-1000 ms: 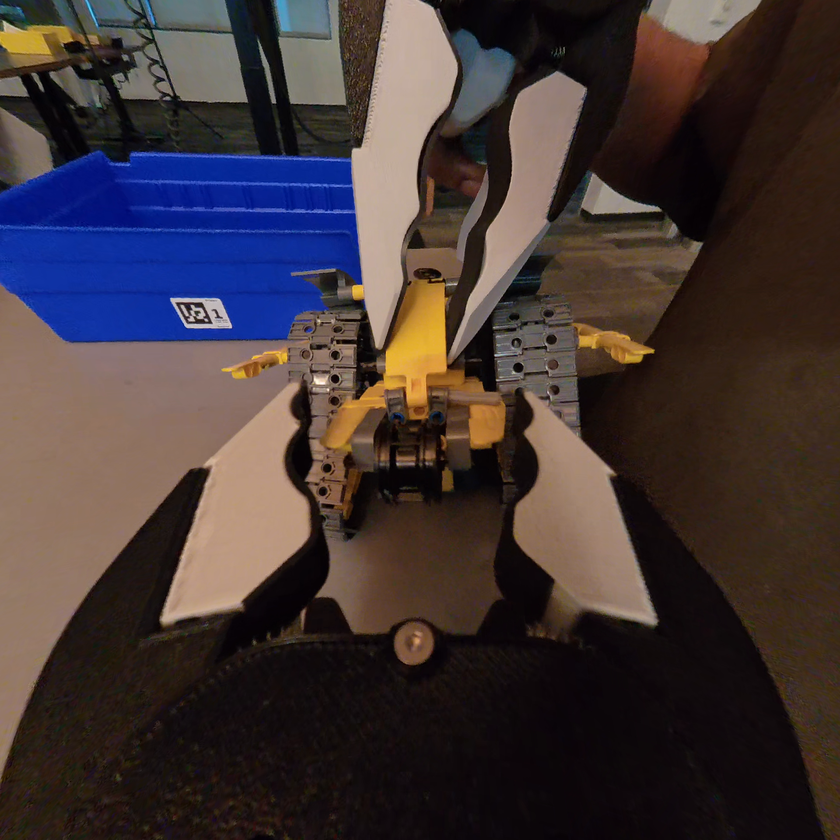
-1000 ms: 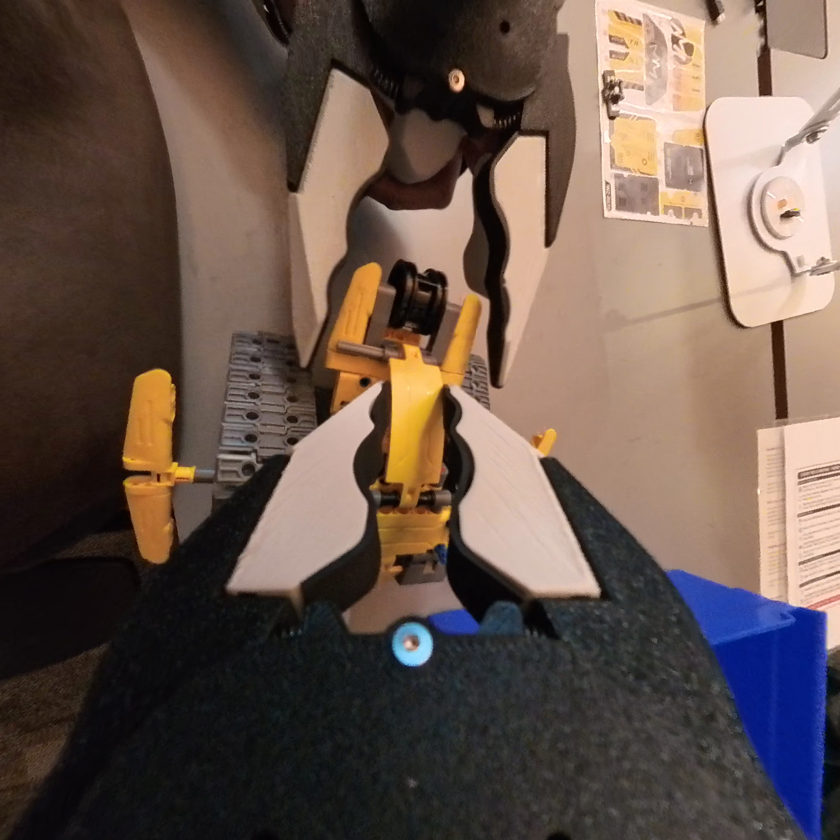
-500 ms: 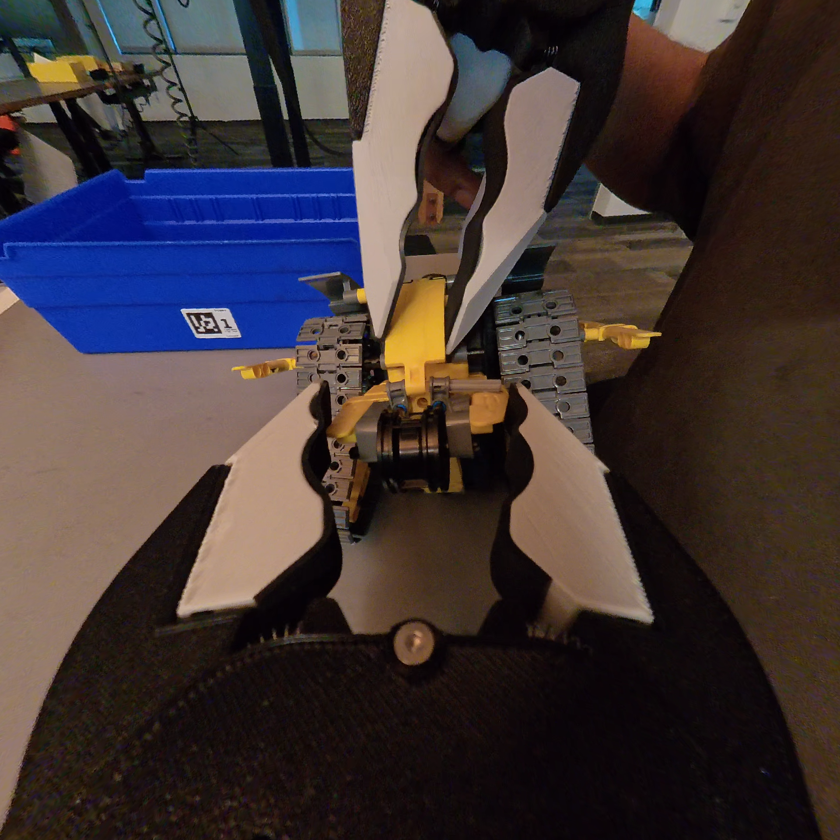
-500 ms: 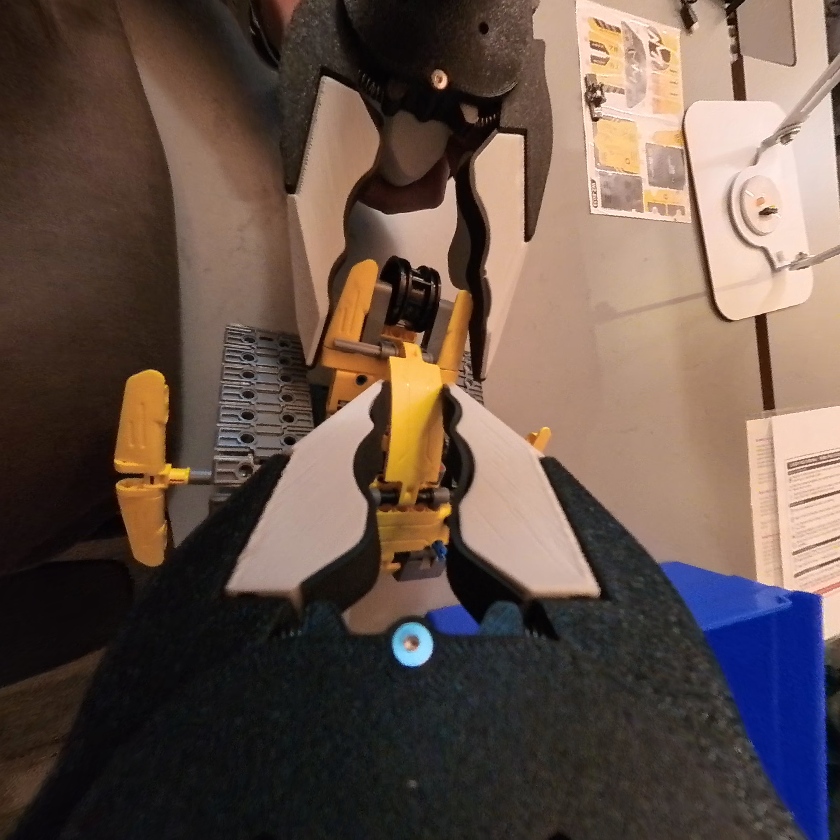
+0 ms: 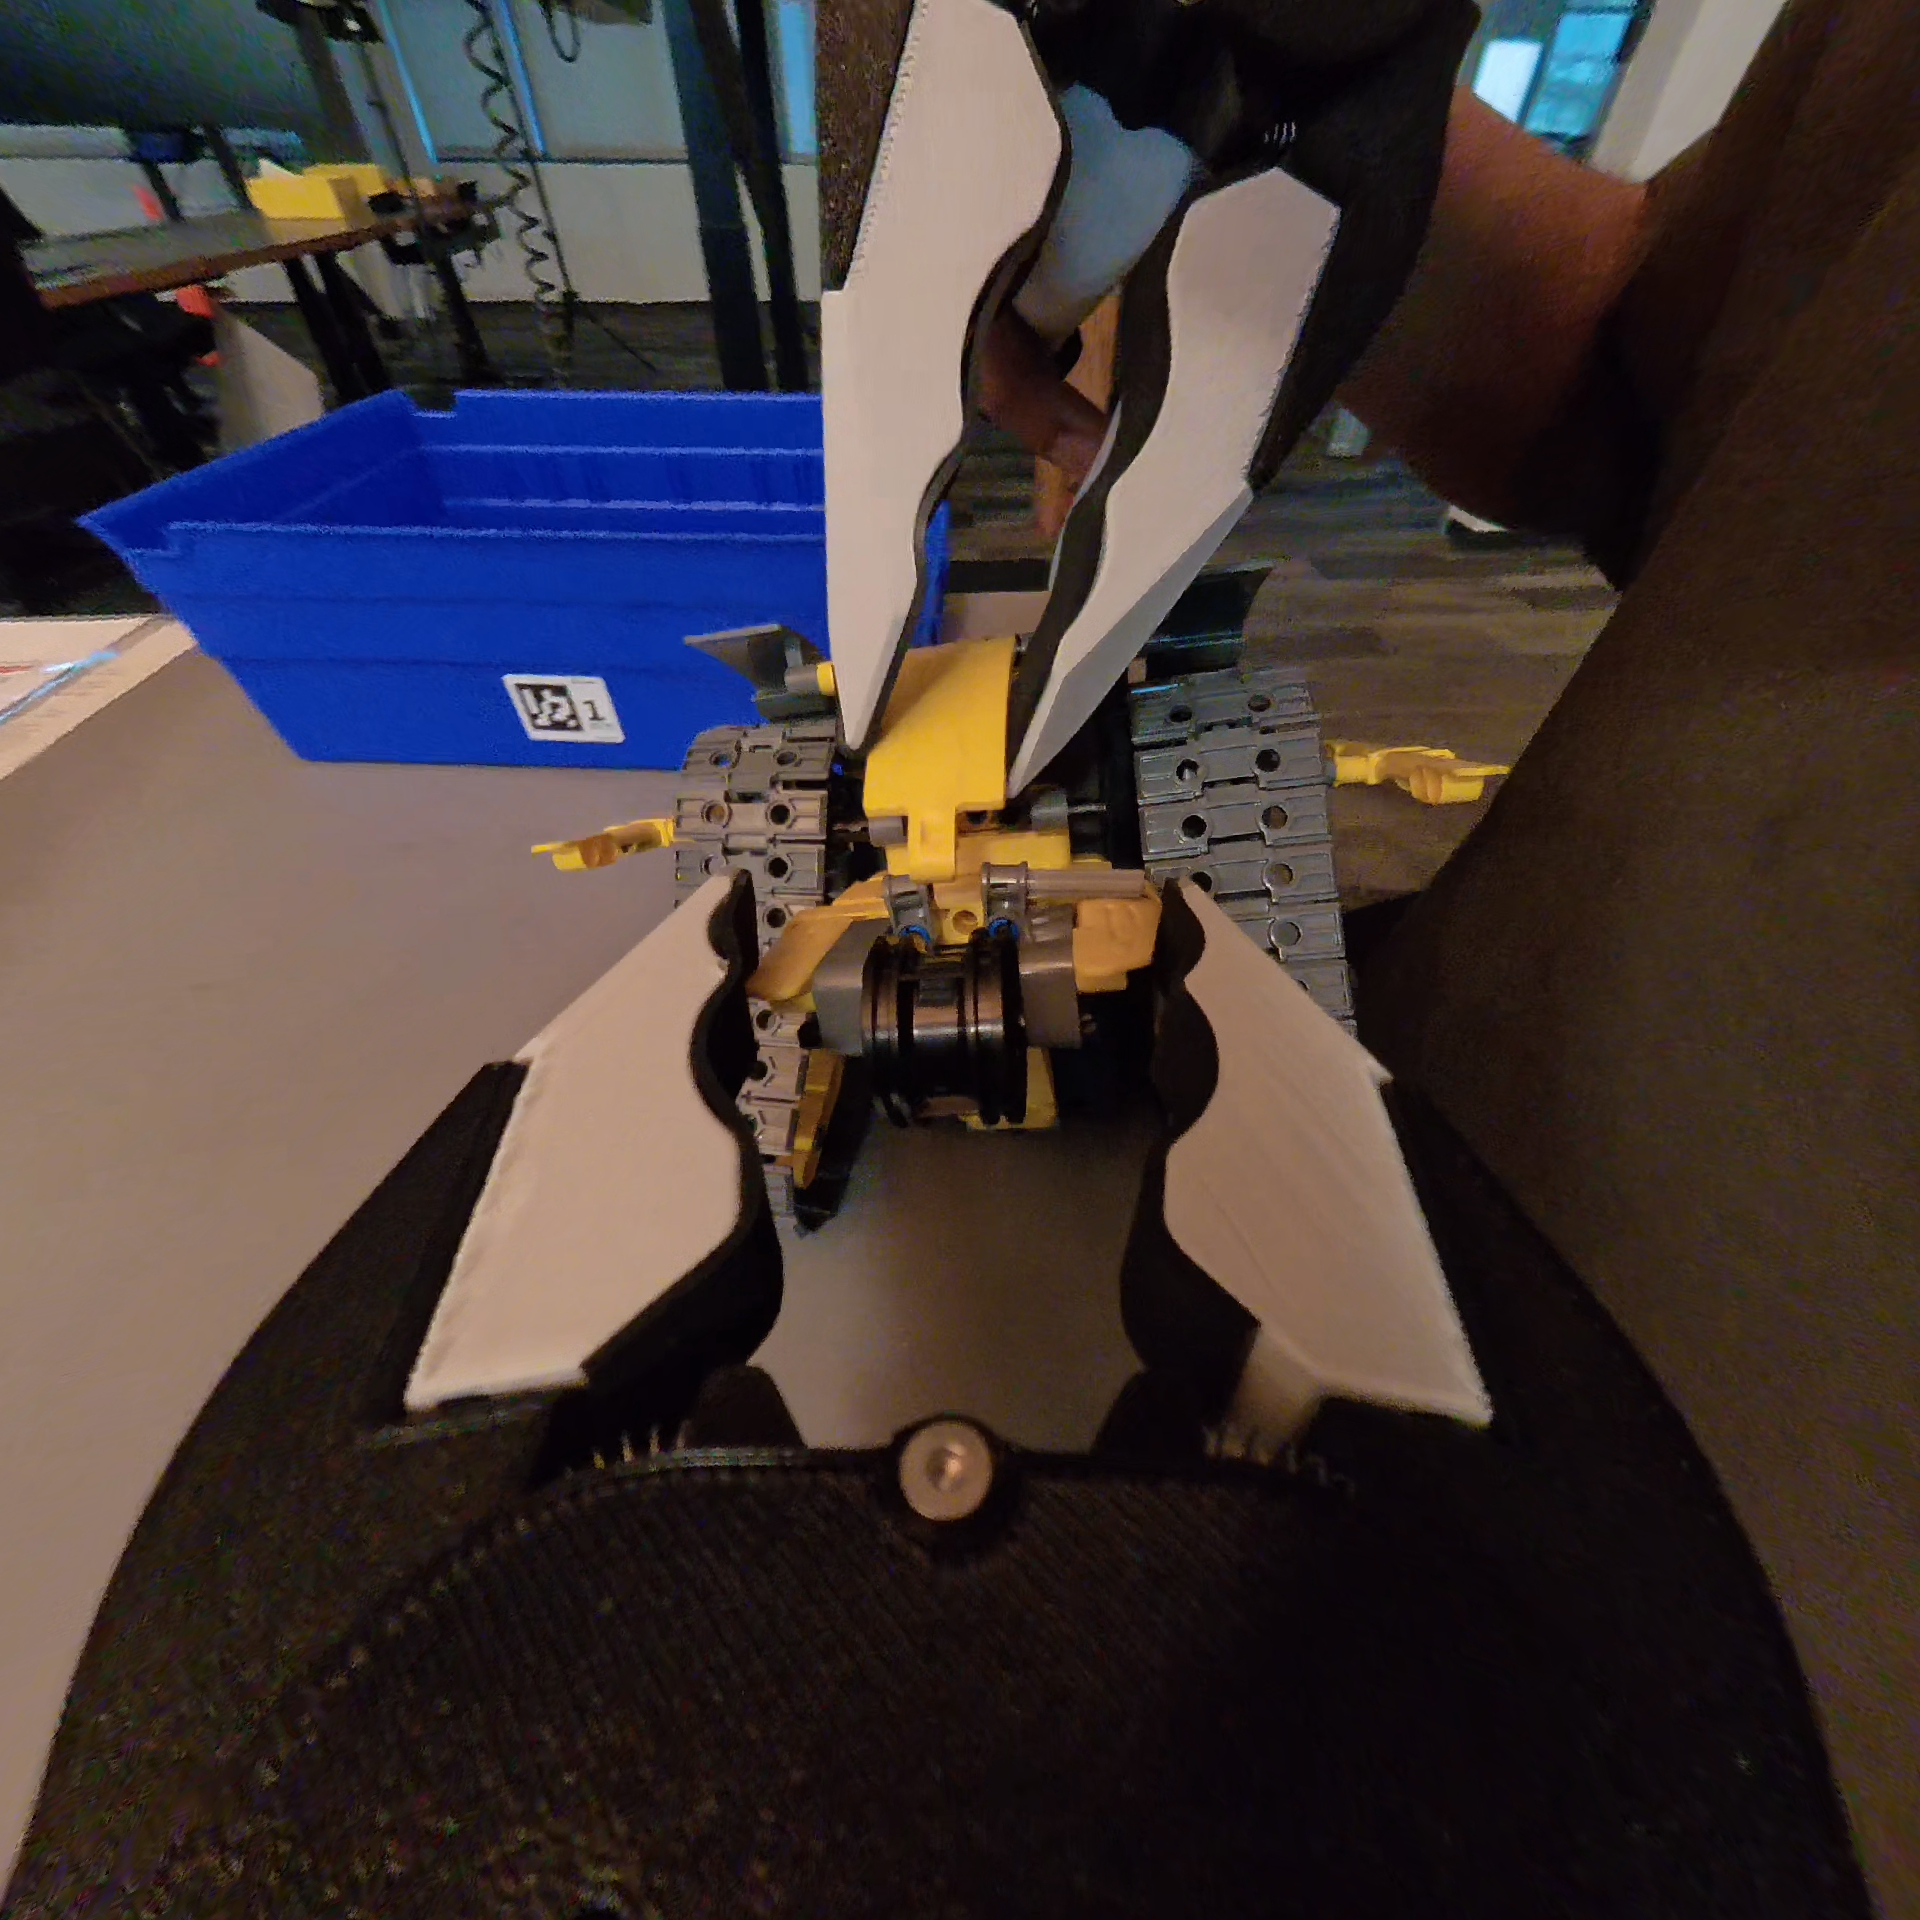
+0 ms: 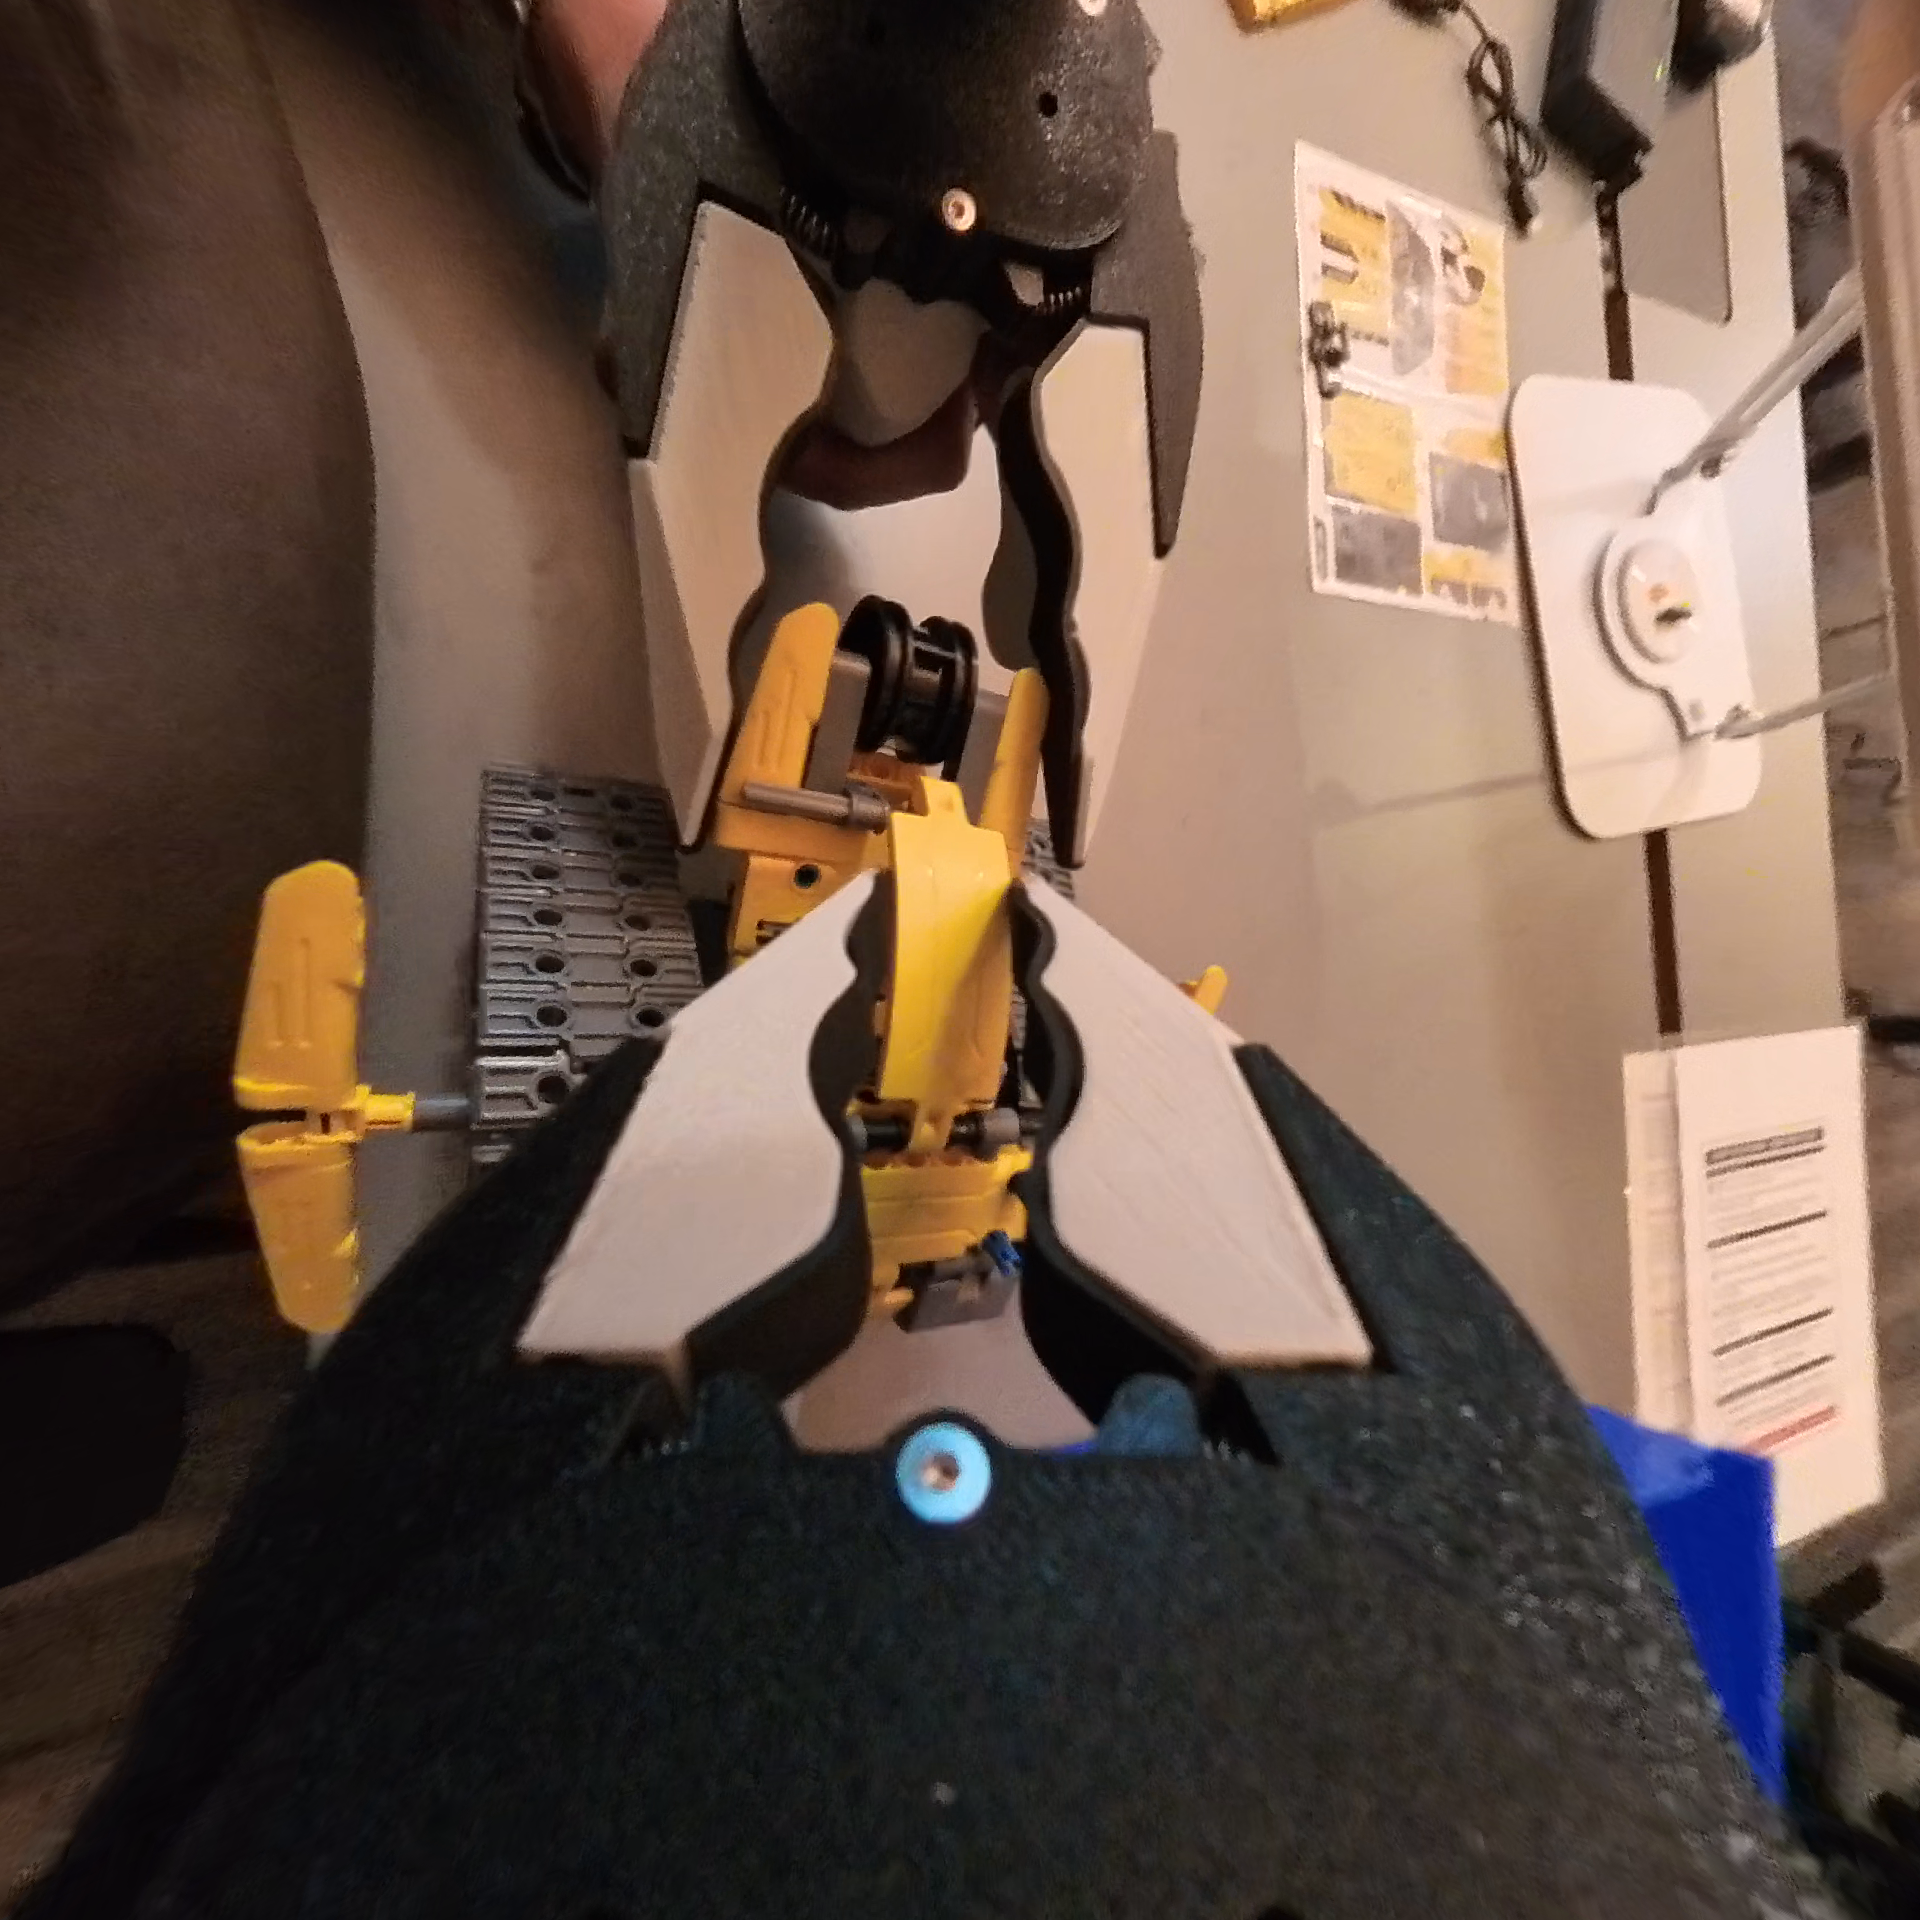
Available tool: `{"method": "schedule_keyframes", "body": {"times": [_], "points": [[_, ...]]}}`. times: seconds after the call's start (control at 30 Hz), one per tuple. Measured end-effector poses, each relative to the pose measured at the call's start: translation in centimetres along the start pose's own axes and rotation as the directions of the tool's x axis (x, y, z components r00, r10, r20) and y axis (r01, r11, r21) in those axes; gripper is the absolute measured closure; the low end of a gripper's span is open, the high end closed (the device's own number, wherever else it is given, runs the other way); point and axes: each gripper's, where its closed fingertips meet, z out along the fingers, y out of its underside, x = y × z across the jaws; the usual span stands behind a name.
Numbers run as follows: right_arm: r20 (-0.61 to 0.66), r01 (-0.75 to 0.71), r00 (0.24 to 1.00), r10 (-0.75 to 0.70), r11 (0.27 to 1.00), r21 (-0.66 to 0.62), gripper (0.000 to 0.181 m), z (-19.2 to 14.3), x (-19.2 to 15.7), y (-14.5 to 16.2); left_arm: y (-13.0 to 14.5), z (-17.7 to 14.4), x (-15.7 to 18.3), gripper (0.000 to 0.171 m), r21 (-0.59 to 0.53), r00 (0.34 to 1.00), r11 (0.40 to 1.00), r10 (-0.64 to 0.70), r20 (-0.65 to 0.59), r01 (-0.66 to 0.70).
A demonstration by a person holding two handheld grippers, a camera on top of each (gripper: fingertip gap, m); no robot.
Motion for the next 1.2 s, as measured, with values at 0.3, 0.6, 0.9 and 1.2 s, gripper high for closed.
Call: {"method": "schedule_keyframes", "body": {"times": [0.3, 0.6, 0.9, 1.2], "points": [[0.052, 0.379, 0.924, -0.380, 0.925, 0.028, 0.161, 5.3, 1.0, -7.0, 2.3, -8.0, -1.3, 0.097, -0.020, 0.933, 0.998, -0.040, 0.358, 0.051], [0.044, 0.423, 0.905, -0.423, 0.906, 0.013, 0.145, 7.8, 0.2, -11.6, 5.4, -13.1, 0.9, 0.109, -0.103, 0.839, 0.991, -0.015, 0.544, 0.085], [-0.173, 0.124, 0.981, -0.089, 0.971, 0.204, 0.141, 2.4, -2.3, -13.5, 6.1, -14.9, 3.2, 0.099, -0.117, 0.830, 0.989, -0.006, 0.558, 0.086], [-0.299, 0.009, 0.947, 0.117, 0.921, 0.390, 0.141, 0.1, -9.2, -12.5, 3.0, -17.3, 3.4, 0.082, -0.079, 0.772, 0.997, 0.033, 0.635, 0.022]]}}
